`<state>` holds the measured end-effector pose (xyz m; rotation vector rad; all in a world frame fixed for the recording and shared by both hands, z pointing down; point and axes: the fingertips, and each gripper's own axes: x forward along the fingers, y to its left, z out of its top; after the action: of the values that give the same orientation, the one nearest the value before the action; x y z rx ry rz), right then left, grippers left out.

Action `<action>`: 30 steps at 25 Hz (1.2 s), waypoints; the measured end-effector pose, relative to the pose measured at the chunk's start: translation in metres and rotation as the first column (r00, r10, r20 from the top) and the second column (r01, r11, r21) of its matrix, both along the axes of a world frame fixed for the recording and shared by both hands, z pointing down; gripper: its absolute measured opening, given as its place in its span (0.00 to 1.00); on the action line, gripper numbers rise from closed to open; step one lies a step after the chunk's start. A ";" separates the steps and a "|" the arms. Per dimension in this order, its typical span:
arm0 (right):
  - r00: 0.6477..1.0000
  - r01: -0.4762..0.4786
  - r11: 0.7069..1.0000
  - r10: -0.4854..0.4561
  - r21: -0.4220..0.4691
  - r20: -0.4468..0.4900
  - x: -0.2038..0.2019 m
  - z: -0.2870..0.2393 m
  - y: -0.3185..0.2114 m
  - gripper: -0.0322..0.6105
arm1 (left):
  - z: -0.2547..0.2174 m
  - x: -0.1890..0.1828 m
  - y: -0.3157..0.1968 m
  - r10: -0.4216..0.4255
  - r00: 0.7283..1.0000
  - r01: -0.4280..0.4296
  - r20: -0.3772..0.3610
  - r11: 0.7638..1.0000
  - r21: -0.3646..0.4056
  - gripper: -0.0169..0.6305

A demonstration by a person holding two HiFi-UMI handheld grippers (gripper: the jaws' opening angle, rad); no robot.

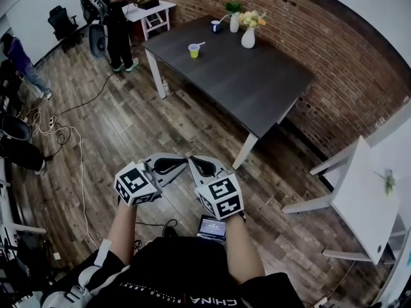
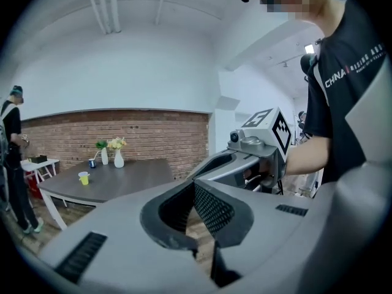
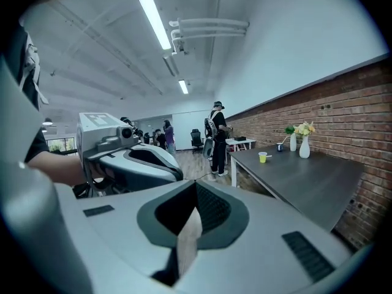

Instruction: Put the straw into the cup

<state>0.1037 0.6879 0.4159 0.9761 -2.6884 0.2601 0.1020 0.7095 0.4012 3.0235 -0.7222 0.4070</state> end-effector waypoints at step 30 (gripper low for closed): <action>1.000 -0.003 1.000 0.003 -0.021 0.015 -0.042 0.015 -0.183 0.06 | 0.013 -0.043 -0.184 -0.027 0.991 0.022 -0.129 0.999 -0.040 0.01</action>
<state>0.0622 0.5047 0.4311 0.9756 -2.6926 0.2973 0.0594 0.5252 0.4138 2.9680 -0.7329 0.2184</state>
